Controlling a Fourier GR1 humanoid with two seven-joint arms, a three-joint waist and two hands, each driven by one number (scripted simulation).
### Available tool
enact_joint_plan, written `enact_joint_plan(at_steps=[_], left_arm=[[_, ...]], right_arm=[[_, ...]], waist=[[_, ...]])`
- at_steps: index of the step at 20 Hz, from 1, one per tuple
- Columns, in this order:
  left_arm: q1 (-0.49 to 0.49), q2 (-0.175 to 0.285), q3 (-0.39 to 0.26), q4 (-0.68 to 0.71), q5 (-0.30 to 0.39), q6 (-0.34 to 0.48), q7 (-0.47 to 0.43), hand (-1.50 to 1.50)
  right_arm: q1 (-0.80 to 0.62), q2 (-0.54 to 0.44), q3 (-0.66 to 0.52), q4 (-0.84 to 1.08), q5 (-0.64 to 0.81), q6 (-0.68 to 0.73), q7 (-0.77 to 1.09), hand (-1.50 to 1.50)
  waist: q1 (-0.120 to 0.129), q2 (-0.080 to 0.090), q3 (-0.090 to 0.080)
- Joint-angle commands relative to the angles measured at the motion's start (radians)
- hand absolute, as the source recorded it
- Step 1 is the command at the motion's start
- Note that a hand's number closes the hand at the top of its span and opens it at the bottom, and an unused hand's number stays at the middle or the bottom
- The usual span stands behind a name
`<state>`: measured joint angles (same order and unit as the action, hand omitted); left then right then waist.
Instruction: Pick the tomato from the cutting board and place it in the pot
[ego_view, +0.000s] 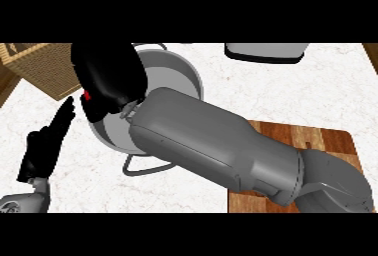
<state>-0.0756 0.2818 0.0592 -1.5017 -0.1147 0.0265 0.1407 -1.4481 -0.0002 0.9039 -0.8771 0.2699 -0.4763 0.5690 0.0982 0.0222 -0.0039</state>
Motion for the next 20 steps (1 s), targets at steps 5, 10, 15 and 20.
enact_joint_plan(at_steps=[5,10,15,20], left_arm=[[-0.026,0.005,-0.008,-0.009,-0.004,-0.015,0.0,0.0],[-0.011,-0.002,-0.021,-0.009,0.0,-0.03,-0.024,0.0],[-0.055,-0.029,-0.052,0.015,-0.025,-0.015,-0.002,0.0],[-0.075,-0.024,-0.037,0.025,-0.018,-0.017,-0.002,0.0]], right_arm=[[-0.038,0.0,0.07,0.251,-0.04,0.026,-0.157,1.5],[0.013,0.0,-0.016,0.277,-0.185,0.008,-0.219,-1.5],[0.044,0.0,-0.041,0.28,-0.272,-0.003,-0.316,-1.5],[0.031,0.0,-0.068,0.287,-0.334,-0.039,-0.39,-1.5]], waist=[[0.028,0.01,-0.001],[0.075,0.024,-0.001],[0.077,0.03,0.0],[0.073,0.023,0.0]])
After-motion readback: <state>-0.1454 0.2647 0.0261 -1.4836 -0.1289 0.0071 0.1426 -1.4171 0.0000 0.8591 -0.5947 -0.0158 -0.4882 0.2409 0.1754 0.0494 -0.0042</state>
